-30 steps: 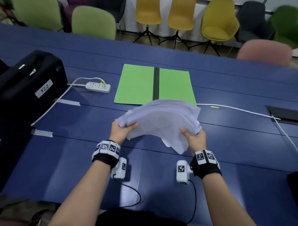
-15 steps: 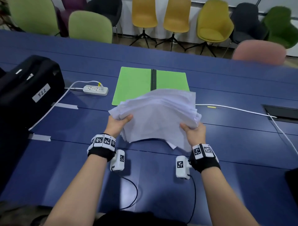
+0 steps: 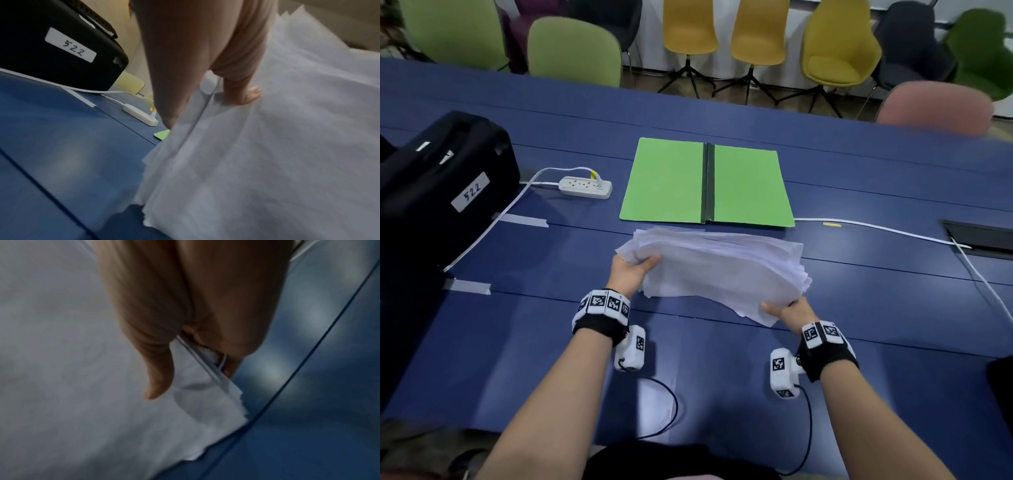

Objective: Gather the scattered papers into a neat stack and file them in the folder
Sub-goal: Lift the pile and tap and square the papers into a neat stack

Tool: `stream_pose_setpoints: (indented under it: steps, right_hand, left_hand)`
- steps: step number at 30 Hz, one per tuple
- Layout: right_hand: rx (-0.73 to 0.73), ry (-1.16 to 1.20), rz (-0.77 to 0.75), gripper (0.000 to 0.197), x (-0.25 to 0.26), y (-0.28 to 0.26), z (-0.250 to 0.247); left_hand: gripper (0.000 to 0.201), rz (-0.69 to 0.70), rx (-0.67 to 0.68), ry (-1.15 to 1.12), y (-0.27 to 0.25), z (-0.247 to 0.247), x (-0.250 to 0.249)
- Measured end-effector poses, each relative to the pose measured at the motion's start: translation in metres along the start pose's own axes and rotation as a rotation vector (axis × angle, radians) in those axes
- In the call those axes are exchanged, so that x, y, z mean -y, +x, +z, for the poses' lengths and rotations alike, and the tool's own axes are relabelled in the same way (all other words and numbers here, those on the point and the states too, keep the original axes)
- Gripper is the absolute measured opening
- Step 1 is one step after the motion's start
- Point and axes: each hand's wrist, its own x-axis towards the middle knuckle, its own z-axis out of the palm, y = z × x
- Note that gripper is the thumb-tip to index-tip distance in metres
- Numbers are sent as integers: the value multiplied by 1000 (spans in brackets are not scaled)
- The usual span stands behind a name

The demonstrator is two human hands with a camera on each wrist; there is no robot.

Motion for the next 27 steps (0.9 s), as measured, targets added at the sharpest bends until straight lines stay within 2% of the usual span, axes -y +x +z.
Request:
stream_pose_setpoints:
  steps: [2, 4, 8, 10, 15, 17, 20, 24, 27]
  right_hand:
    - [38, -77, -3, 49, -6, -7, 3]
    - [33, -17, -45, 49, -9, -12, 4]
    - [108, -27, -5, 29, -31, -9, 4]
    - [56, 10, 32, 22, -37, -8, 2]
    - [114, 322, 63, 26, -30, -11, 6]
    - [69, 288, 38, 18, -30, -8, 8]
    - [57, 164, 16, 15, -32, -5, 7]
    - [147, -110, 43, 10, -46, -10, 9]
    - [51, -222, 150, 22, -68, -17, 17]
  left_hand:
    - [22, -17, -60, 2, 0, 1, -2]
    - [23, -29, -84, 15, 0, -1, -3]
    - [21, -57, -128, -45, -2, -9, -8]
    - [24, -75, -170, -98, -4, -10, -14]
    - [6, -99, -173, -73, 0, -13, -17]
    - [1, -140, -183, -31, 2, -14, -14]
    - [30, -223, -222, 56, 1, -16, -6]
    - [45, -464, -256, 230, -10, -18, 24]
    - [48, -624, -221, 372, -23, -26, 56]
